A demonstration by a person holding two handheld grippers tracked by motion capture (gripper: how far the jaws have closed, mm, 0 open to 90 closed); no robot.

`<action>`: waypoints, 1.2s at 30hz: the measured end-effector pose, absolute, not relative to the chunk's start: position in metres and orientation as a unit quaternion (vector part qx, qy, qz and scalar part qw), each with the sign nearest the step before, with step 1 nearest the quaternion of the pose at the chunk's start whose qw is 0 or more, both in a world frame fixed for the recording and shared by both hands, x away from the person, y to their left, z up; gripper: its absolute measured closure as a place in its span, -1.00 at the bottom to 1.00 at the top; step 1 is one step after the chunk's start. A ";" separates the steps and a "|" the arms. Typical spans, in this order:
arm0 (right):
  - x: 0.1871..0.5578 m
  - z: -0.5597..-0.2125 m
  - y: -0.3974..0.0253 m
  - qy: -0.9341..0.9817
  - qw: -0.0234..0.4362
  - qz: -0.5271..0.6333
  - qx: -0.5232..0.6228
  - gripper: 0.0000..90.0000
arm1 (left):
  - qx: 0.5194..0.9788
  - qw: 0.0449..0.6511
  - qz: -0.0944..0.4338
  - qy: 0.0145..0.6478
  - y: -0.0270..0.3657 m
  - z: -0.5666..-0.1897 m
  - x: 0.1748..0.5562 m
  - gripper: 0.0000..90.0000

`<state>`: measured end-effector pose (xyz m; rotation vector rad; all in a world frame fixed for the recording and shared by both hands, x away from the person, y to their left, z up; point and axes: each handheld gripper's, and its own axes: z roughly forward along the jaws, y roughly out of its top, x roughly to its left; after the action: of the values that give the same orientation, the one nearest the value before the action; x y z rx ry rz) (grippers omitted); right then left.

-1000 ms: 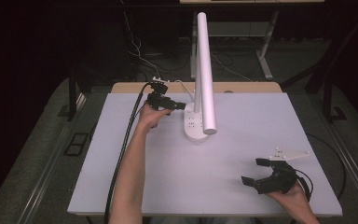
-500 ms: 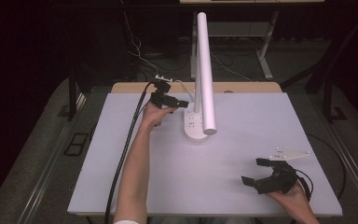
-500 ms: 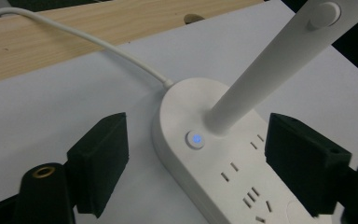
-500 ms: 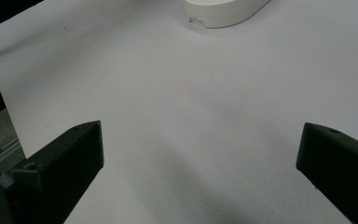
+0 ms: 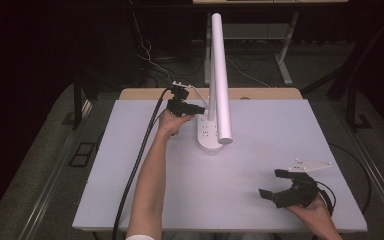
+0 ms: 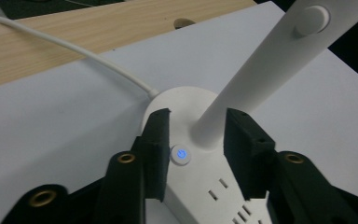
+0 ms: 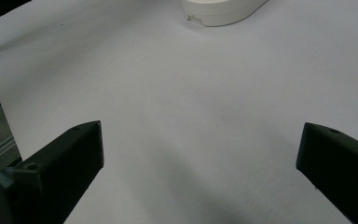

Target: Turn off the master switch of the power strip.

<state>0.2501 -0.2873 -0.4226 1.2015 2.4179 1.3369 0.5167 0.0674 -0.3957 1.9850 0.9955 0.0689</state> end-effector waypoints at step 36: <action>0.250 -0.423 -0.286 0.805 0.065 0.441 0.393 -1.00 | 0.791 0.427 0.013 0.438 0.052 -0.423 0.519 0.99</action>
<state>0.2505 -0.2864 -0.4234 1.1857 2.4287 1.3299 0.5193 0.0524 -0.4235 1.9767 1.0930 0.0313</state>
